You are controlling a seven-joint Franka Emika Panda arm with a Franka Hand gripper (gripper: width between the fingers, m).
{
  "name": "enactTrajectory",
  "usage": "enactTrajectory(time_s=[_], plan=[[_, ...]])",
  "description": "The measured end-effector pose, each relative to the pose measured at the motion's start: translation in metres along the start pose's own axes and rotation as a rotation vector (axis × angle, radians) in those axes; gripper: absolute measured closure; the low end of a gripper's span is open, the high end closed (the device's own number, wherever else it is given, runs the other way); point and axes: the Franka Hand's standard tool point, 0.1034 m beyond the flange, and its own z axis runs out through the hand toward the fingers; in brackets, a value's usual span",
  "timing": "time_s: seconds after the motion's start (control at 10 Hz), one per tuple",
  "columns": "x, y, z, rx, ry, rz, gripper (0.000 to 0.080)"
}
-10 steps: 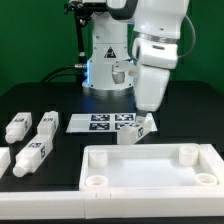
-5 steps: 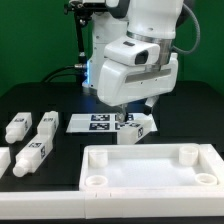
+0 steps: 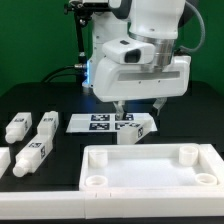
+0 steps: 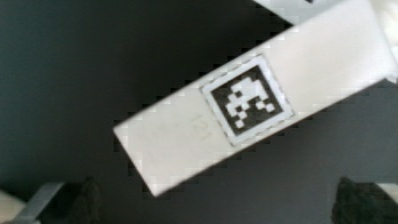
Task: Assemble desk
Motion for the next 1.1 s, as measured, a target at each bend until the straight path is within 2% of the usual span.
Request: enactTrajectory(time_s=[0.1, 0.2, 0.4, 0.7, 0.8, 0.9, 1.0, 1.1], plan=[[0.006, 0.001, -0.003, 0.018, -0.021, 0.160, 0.0151], [0.006, -0.001, -0.005, 0.040, -0.103, 0.382, 0.0151], [0.016, -0.003, -0.007, 0.066, -0.162, 0.569, 0.0151], [0.015, -0.004, -0.005, 0.062, -0.165, 0.619, 0.0151], [0.014, -0.002, -0.004, 0.069, -0.187, 0.614, 0.0151], [0.015, 0.002, -0.004, 0.117, -0.208, 0.614, 0.0151], [0.012, 0.008, -0.002, 0.176, -0.267, 0.647, 0.0151], [0.009, 0.013, -0.002, 0.237, -0.372, 0.688, 0.0151]])
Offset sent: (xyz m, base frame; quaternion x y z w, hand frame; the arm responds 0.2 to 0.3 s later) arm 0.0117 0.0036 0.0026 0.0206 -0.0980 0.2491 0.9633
